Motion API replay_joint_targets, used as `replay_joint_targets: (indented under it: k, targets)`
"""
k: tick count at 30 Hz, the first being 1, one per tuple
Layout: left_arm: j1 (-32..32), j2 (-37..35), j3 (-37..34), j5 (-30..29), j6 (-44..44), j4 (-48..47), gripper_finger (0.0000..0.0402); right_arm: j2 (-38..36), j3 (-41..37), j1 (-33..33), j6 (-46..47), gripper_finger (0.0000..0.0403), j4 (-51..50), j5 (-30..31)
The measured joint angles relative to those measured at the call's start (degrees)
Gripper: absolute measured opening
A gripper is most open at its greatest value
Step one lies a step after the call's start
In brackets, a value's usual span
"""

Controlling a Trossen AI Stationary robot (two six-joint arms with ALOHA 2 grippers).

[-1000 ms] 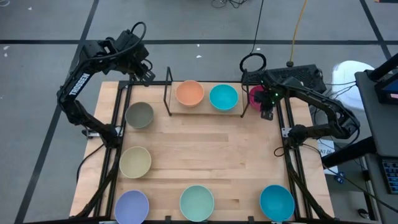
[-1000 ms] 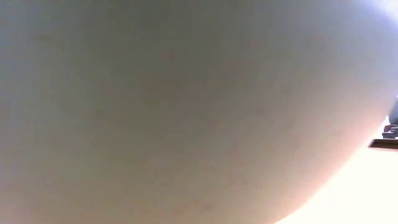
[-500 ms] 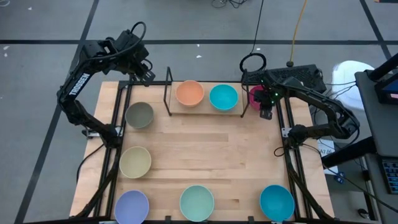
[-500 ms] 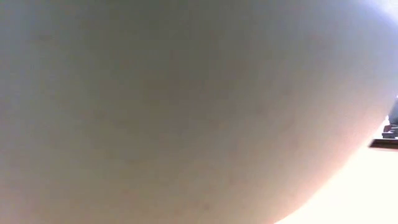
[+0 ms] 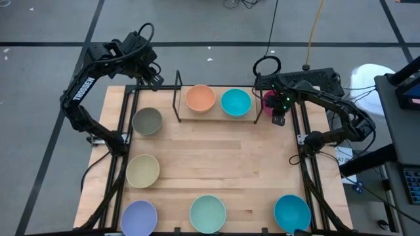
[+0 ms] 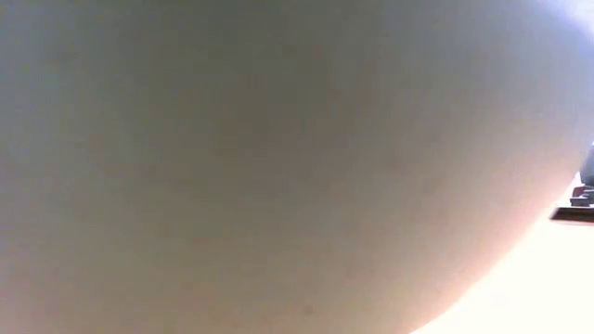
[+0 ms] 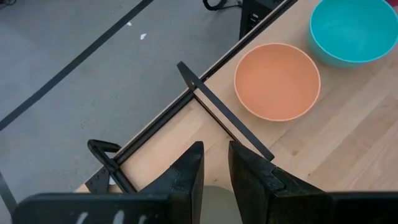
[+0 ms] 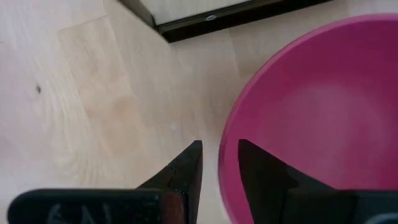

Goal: Place and stack bowls onto a shelf
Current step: Stack the red bowl on top of the green bowl on the shelf

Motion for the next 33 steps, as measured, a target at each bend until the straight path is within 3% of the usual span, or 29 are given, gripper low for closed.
replay_joint_targets:
  k: [13, 20, 28, 33]
  targets:
    - [0.0, 0.0, 0.0, 0.0, 0.3, 0.0, 0.0081, 4.0, 0.0, 0.0, -0.1, 0.0092, 5.4, 0.6]
    - [0.0, 0.0, 0.0, 0.0, 1.3, 0.0, 0.0081, 3.9, 0.0, 0.0, 0.0, 0.0011, 5.7, 2.3]
    - [0.0, 0.0, 0.0, 0.0, 1.7, 0.0, 0.0081, 1.8, 0.0, 0.0, 0.5, 0.0002, 4.2, 13.5]
    - [0.0, 0.0, 0.0, 0.0, 1.7, 0.0, 0.0081, -3.5, 0.0, 0.0, 1.1, 0.0001, 2.2, 13.9]
